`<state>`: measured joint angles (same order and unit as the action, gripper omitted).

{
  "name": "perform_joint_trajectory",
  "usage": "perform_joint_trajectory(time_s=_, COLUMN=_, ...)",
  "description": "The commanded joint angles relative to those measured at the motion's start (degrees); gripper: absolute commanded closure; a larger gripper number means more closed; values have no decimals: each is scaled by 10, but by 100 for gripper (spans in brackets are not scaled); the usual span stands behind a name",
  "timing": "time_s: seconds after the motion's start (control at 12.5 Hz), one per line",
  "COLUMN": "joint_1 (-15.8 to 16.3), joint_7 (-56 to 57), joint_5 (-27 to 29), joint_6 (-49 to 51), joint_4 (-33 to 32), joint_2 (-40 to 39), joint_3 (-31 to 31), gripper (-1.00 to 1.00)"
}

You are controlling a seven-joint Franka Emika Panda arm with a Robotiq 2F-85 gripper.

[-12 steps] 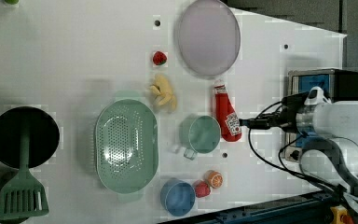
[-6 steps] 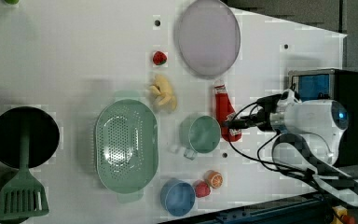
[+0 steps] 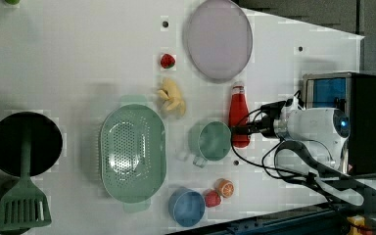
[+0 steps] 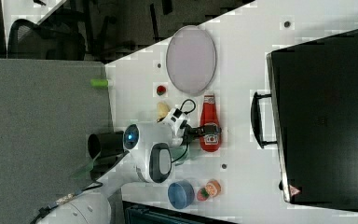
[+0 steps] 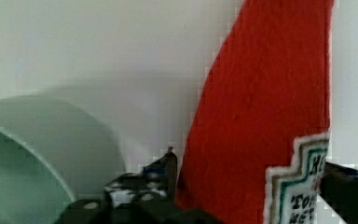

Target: Pick Ketchup from the table and place it in strainer.

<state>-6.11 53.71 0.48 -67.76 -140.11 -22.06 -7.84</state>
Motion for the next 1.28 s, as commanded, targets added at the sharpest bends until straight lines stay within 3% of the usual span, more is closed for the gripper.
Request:
perform_joint_trajectory(time_s=0.08, joint_1=3, joint_7=18, joint_5=1, joint_6=-9, joint_4=0, joint_2=13, joint_3=-4, gripper=-21)
perform_joint_trajectory(time_s=0.48, joint_1=2, joint_7=17, joint_5=1, joint_6=32, joint_4=3, joint_2=66, joint_3=-1, gripper=-20)
perform_joint_trajectory(time_s=1.04, joint_1=5, joint_7=-21, joint_5=2, joint_6=345, joint_4=48, joint_2=287, joint_3=-13, gripper=-20)
perform_joint_trajectory(time_s=1.28, joint_1=17, joint_7=-79, joint_5=3, joint_6=396, joint_4=72, joint_2=326, joint_3=-47, gripper=-20)
